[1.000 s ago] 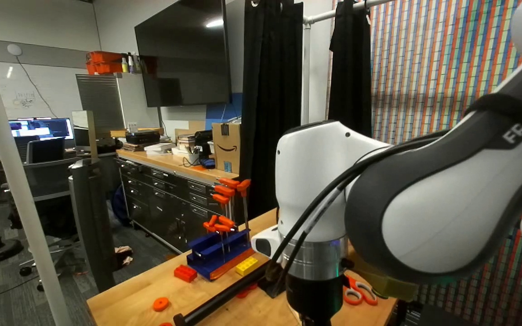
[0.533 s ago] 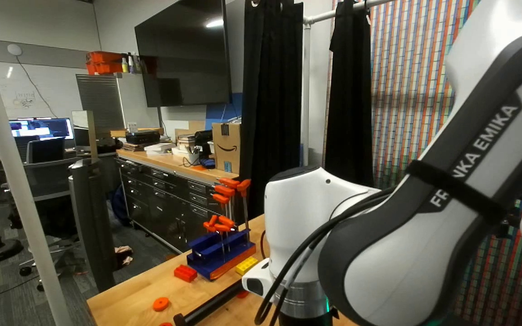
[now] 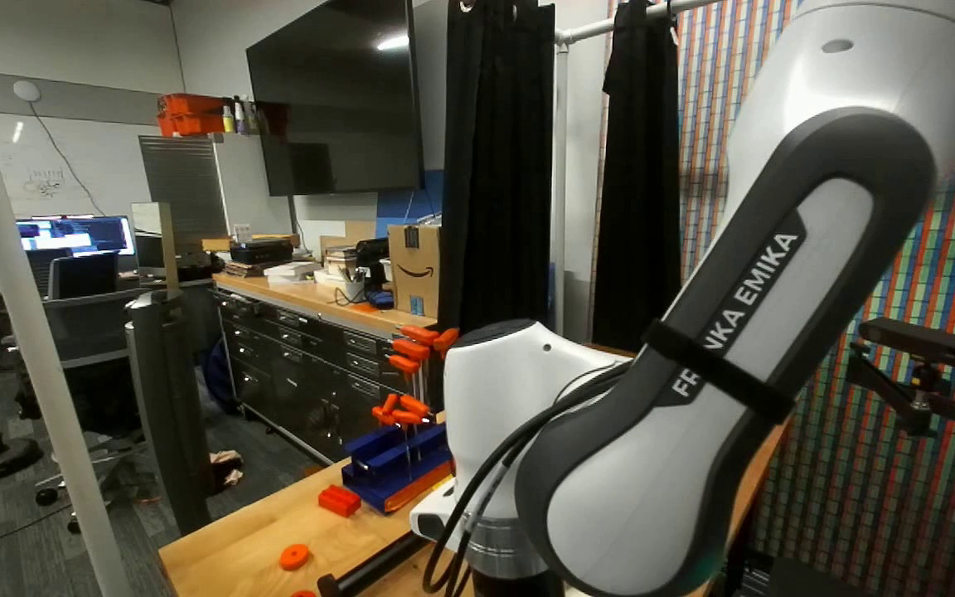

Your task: Pick up one orange object from the wooden object and put it on the table

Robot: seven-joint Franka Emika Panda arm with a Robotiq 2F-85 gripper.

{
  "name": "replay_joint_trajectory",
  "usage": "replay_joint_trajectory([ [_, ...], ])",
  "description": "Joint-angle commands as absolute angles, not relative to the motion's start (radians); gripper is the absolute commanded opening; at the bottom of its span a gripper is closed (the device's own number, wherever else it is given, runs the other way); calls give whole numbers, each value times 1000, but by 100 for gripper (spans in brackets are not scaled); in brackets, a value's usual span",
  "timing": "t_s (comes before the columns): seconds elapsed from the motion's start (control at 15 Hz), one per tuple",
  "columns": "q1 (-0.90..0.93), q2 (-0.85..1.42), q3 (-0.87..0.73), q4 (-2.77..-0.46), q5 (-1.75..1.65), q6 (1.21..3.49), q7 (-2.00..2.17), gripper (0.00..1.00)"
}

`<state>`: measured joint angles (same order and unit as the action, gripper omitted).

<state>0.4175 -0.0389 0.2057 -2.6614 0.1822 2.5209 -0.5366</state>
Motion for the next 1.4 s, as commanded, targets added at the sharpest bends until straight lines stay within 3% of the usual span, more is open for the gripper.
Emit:
replay_joint_trajectory([
  [0.0,374,6,243,-2599,124,2516,-527,100],
  [1.33,314,58,259,-2560,-152,2547,-454,100],
])
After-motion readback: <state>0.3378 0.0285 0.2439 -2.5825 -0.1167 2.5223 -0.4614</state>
